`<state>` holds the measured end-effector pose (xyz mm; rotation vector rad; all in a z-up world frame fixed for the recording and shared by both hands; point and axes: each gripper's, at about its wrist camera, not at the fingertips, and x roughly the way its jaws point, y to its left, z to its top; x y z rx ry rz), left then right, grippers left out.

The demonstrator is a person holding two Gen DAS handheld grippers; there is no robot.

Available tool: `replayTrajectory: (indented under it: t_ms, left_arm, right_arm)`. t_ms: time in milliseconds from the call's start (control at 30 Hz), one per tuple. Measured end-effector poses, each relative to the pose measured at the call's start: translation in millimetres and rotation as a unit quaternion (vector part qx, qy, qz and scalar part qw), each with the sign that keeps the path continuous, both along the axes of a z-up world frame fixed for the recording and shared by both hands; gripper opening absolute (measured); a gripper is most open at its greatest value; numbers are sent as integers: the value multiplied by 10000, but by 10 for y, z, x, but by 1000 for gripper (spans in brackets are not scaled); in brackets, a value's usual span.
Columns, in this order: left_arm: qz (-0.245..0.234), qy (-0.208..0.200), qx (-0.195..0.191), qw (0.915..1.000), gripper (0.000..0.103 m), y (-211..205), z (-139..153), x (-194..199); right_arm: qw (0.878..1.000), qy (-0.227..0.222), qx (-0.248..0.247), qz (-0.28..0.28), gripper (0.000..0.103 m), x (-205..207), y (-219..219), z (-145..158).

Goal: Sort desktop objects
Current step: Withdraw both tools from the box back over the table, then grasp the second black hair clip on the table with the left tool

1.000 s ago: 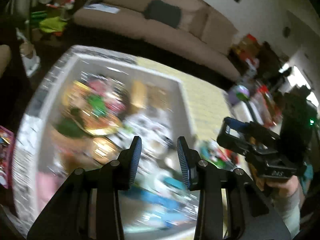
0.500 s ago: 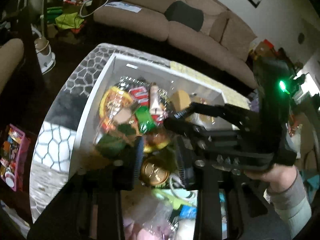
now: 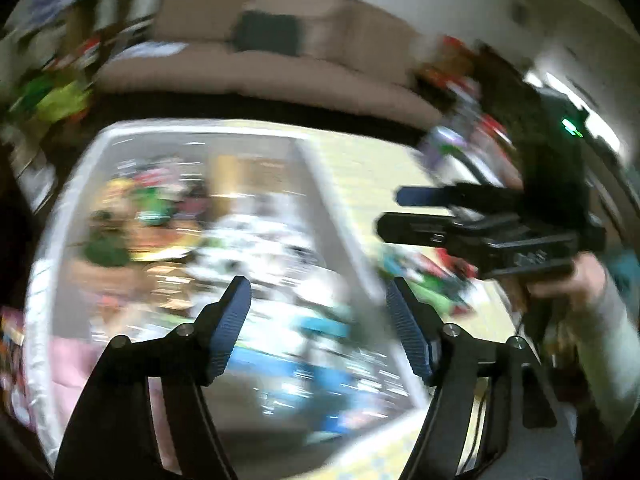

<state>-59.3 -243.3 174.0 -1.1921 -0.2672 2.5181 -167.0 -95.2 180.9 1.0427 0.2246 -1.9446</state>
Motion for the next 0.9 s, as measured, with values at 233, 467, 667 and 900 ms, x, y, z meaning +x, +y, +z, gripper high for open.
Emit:
replayTrajectory:
  t_ms: [233, 467, 667, 900]
  left_arm:
    - [-1500, -38, -727, 9860, 67, 1422, -310, 673]
    - [-1489, -335, -1484, 9771, 64, 1916, -896, 879]
    - [-1398, -579, -1624, 9751, 47, 1991, -1276, 714]
    - [-1248, -609, -1380, 9807, 17, 1941, -1367, 604]
  right_arm:
    - [9977, -154, 221, -629, 79, 631, 1483, -244]
    - [9892, -1120, -95, -942, 75, 926, 2007, -862]
    - [9735, -1902, -619, -1113, 58, 892, 2029, -1265]
    - [9656, -2238, -779, -1075, 38, 855, 1871, -1520]
